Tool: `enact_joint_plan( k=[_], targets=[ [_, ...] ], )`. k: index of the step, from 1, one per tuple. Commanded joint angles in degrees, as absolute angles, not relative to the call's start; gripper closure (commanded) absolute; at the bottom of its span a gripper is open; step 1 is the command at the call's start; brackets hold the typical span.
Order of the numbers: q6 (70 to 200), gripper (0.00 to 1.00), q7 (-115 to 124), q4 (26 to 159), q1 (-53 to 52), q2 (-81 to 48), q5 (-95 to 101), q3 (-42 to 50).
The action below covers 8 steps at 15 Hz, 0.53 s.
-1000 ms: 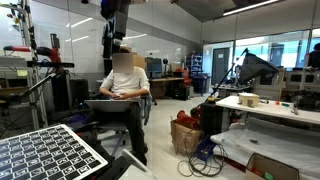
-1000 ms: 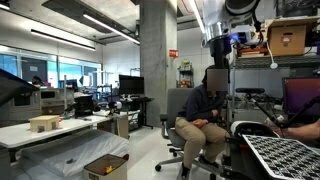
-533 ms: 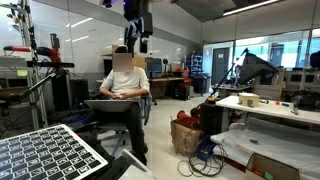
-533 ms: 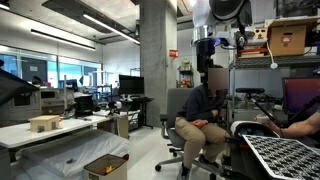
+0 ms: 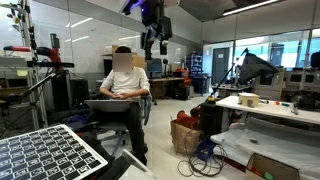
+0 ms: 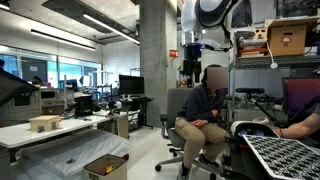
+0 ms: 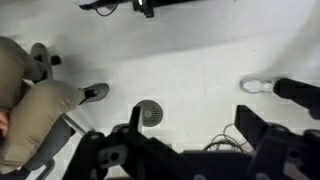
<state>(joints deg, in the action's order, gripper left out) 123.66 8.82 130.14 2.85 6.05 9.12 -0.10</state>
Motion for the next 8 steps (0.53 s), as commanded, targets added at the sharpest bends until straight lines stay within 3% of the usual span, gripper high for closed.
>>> enact_joint_plan(
  k=[1,8],
  targets=[
    [126.09,0.0,10.11,128.13,2.78,2.13,10.28,0.42],
    [133.28,0.0,13.18,128.92,2.53,-3.48,13.55,1.76]
  ],
)
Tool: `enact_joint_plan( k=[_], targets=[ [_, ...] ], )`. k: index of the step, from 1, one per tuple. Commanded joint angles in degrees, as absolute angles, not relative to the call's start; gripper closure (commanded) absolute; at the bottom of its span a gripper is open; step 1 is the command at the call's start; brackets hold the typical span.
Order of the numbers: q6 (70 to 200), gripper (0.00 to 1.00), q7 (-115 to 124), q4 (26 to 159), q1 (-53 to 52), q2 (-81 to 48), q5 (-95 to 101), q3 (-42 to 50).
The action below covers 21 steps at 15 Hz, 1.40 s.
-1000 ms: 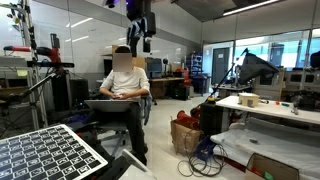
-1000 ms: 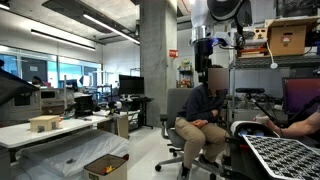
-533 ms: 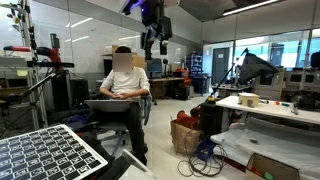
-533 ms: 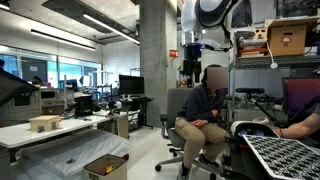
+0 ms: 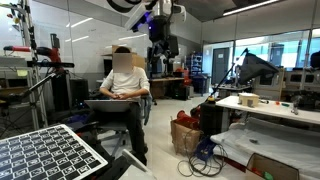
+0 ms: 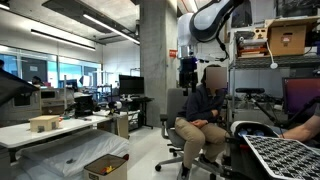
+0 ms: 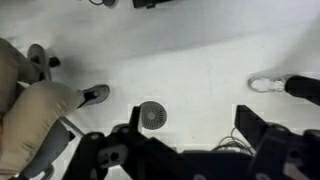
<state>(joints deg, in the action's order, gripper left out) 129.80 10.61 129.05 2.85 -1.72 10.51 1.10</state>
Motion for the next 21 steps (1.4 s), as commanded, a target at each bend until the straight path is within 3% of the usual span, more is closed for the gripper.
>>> enact_joint_plan(
  k=[1,12,13,14,21],
  targets=[
    [135.05,0.0,13.88,129.25,2.44,-4.02,14.79,2.0],
    [136.24,0.0,16.47,129.83,1.17,-9.67,18.45,2.94],
    [136.21,0.25,16.59,130.2,1.03,-10.08,19.12,3.1],
    [136.22,0.26,16.55,130.61,0.97,-10.36,19.42,3.19],
    [137.36,0.82,16.16,133.02,1.04,-9.14,18.91,3.47]
  ],
)
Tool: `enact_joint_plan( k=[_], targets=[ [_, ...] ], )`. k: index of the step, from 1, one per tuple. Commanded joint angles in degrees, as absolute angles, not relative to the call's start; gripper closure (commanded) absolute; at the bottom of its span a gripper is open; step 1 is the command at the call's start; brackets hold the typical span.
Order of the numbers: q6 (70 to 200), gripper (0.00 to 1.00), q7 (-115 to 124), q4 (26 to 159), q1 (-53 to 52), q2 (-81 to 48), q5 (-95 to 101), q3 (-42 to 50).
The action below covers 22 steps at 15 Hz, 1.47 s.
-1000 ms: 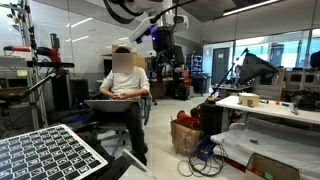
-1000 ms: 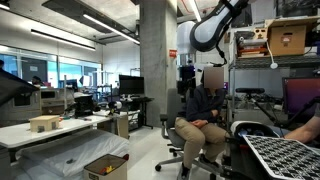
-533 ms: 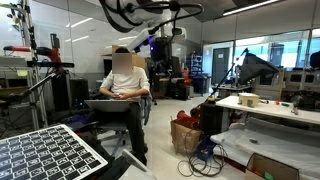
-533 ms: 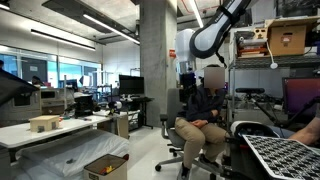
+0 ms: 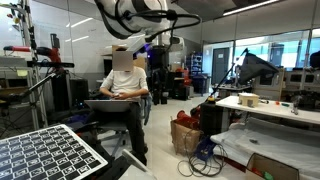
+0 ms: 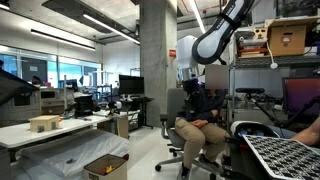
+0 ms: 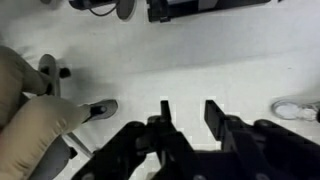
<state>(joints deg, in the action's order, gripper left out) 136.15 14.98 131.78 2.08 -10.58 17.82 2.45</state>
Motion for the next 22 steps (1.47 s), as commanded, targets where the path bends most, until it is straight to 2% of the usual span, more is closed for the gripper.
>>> enact_joint_plan(
  k=[1,2,3,6,7,8,10,18,22],
  targets=[
    [137.27,0.88,15.82,133.2,1.14,-8.67,18.41,3.37],
    [137.5,0.97,15.76,133.43,1.21,-8.15,18.21,3.32],
    [137.42,1.0,15.68,133.7,1.26,-7.43,17.97,3.25],
    [137.22,1.0,15.4,134.6,1.55,-4.94,16.78,2.98],
    [137.24,0.74,15.09,135.08,1.67,-3.72,16.01,2.84],
    [137.28,0.73,14.56,135.54,1.75,-2.54,15.51,2.68],
    [136.92,0.6,13.48,136.76,1.78,0.61,14.42,2.3],
    [132.04,0.01,7.15,141.94,0.78,13.41,7.01,0.62],
    [126.58,0.0,3.09,144.82,-0.81,17.68,2.07,0.35]
  ],
)
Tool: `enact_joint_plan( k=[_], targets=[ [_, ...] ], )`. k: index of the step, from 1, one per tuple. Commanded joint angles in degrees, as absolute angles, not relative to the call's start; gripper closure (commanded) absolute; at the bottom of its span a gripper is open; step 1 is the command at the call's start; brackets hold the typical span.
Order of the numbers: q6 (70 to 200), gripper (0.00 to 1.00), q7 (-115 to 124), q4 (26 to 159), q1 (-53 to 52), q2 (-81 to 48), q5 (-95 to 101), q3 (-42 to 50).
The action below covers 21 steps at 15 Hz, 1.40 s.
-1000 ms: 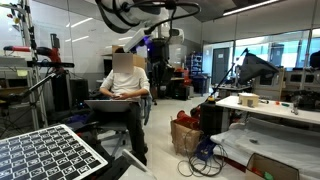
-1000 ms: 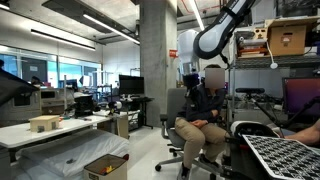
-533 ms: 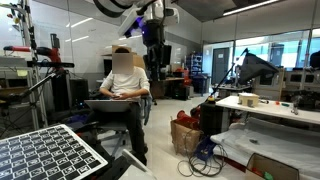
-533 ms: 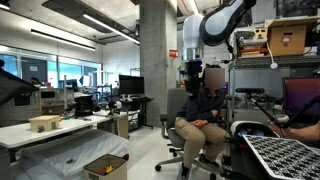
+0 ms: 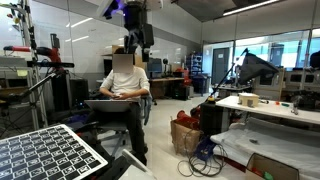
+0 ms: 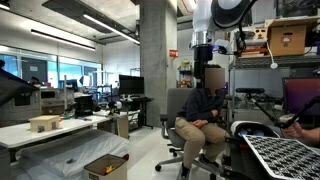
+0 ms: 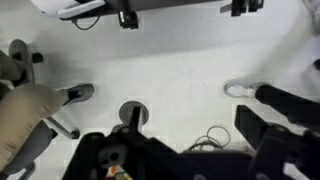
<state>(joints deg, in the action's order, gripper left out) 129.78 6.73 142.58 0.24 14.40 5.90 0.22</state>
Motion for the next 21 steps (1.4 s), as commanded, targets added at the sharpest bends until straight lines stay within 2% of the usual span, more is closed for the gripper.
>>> enact_joint_plan(
  k=[1,5,21],
  targets=[
    [125.14,0.0,2.28,145.5,-1.3,18.36,0.66,0.38],
    [121.03,0.0,2.1,147.42,-1.94,19.7,-1.94,-0.1],
    [123.85,0.0,7.29,144.5,4.21,13.69,3.65,1.71]
  ],
)
